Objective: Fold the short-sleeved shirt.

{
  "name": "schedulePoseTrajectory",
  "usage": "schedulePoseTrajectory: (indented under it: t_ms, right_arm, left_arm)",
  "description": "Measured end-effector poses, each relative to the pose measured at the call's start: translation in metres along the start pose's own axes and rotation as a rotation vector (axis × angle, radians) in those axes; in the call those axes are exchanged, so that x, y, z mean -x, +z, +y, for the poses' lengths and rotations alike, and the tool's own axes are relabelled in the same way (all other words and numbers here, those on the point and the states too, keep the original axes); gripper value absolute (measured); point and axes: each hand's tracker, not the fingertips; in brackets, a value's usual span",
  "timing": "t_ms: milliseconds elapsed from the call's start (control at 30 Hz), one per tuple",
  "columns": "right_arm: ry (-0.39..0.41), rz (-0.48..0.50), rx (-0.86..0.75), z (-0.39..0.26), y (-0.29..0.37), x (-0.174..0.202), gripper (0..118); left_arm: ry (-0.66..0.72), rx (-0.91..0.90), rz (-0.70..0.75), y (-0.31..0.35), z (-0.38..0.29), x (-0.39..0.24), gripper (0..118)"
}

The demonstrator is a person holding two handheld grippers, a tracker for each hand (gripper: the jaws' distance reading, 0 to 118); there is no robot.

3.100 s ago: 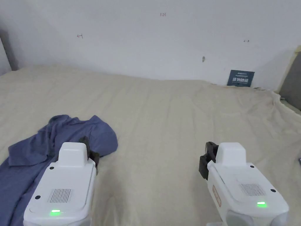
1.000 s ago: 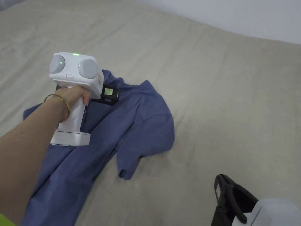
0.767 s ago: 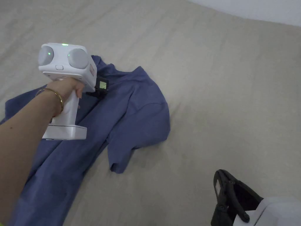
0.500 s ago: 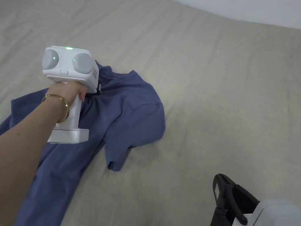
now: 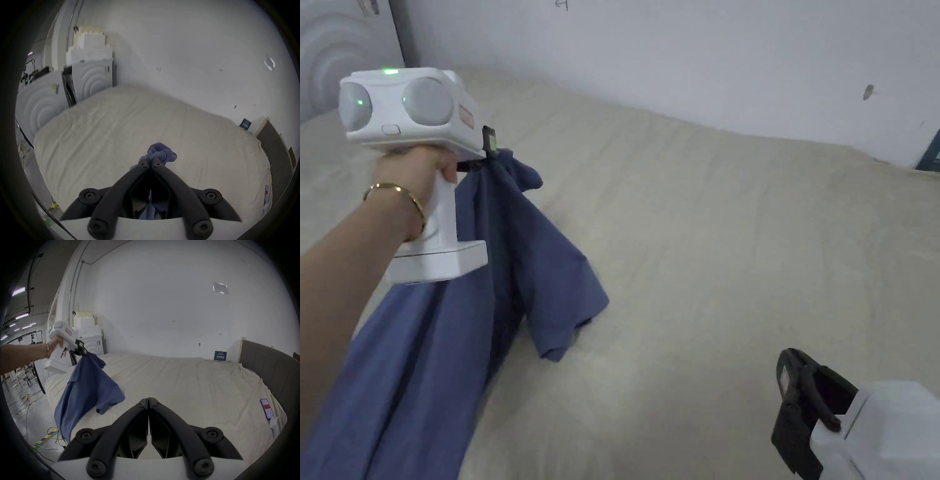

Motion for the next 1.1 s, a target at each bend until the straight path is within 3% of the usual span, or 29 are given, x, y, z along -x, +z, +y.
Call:
schedulePoseTrajectory:
  t_ms: [133,333,433,600,867,1100]
  right_arm:
    - [0.007,0.001,-0.058,0.007,0.038,0.001,0]
    - [-0.01,-0.026,-0.137,0.016,0.083,-0.008,0]
    - [-0.009,-0.058,-0.169,0.022,0.102,-0.017,0]
    - [0.004,-0.121,-0.216,0.029,0.129,-0.032,0]
    - [-0.018,-0.266,-0.245,0.027,0.17,-0.063,0]
    - [-0.048,-0.367,-0.211,0.012,0.195,-0.083,0]
  left_arm:
    - [0.053,-0.132,-0.055,0.065,0.04,0.001,0]
    - [-0.011,-0.299,-0.087,0.165,0.081,-0.024,0]
    - [-0.032,-0.406,-0.157,0.234,0.104,-0.057,0]
    - [-0.082,-0.47,-0.244,0.278,0.122,-0.104,0]
    - [-0.127,-0.465,-0.447,0.277,0.133,-0.189,0]
    - [-0.235,-0.32,-0.546,0.236,0.063,-0.273,0]
